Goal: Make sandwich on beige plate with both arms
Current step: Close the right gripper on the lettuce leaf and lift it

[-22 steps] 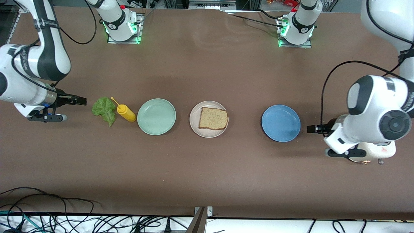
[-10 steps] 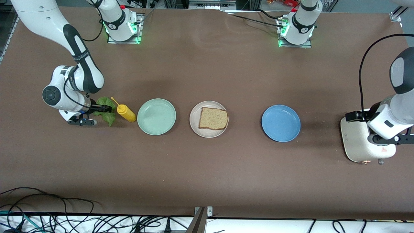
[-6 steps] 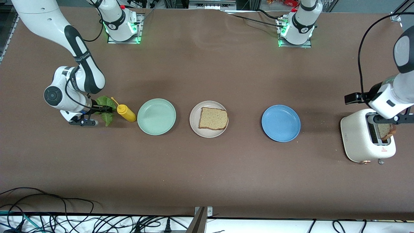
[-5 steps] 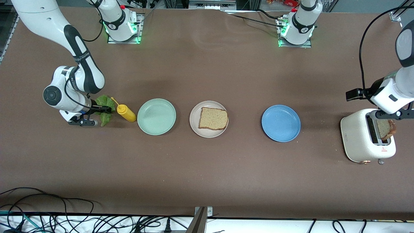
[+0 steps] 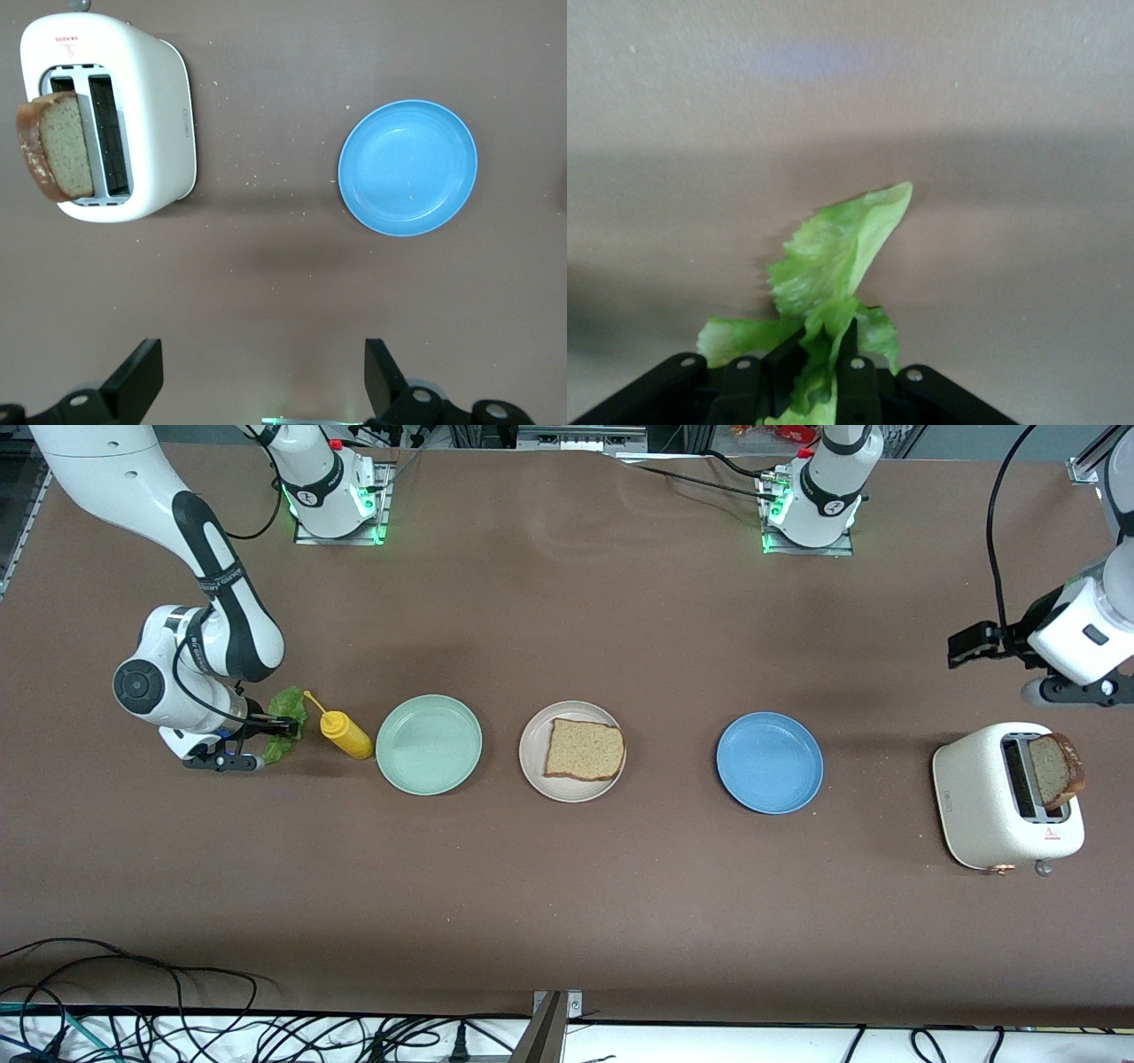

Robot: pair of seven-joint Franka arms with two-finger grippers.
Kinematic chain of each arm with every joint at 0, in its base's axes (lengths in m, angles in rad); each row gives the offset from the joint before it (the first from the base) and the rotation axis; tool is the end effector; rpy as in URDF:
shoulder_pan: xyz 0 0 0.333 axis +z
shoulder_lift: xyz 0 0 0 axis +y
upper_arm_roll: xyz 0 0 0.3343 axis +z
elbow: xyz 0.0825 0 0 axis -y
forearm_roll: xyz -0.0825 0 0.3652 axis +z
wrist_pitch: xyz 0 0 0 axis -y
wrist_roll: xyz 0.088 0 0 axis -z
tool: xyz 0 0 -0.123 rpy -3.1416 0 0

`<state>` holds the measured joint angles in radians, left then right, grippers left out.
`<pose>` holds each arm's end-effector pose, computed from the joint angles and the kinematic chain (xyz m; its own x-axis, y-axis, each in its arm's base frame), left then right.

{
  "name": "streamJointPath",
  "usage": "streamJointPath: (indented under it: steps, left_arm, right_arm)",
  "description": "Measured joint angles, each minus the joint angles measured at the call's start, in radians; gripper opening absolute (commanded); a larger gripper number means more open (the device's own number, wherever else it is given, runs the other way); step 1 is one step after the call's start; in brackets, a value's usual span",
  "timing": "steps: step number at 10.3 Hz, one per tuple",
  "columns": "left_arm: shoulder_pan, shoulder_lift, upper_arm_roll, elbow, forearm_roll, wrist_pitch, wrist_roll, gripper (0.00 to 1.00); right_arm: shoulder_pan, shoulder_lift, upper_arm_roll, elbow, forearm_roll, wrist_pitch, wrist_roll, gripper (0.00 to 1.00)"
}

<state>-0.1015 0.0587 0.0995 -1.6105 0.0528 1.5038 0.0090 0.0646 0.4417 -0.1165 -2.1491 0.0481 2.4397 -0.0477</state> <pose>0.5400 0.0042 0.5727 0.9863 -0.0066 -0.1648 -0.0162 -0.9983 -0.0569 0.5471 -0.0284 0.1987 0.9884 -0.0367 -0.1474 -0.0345 -0.9993 0.0174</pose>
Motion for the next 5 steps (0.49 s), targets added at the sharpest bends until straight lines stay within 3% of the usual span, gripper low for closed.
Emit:
streamJointPath:
  steps: [5]
  left_arm:
    - [-0.007,-0.040,0.001,0.005,-0.025,-0.005,0.000,1.00]
  right_arm:
    - [0.003,0.001,0.002,0.104,0.000,-0.088,-0.008,0.00]
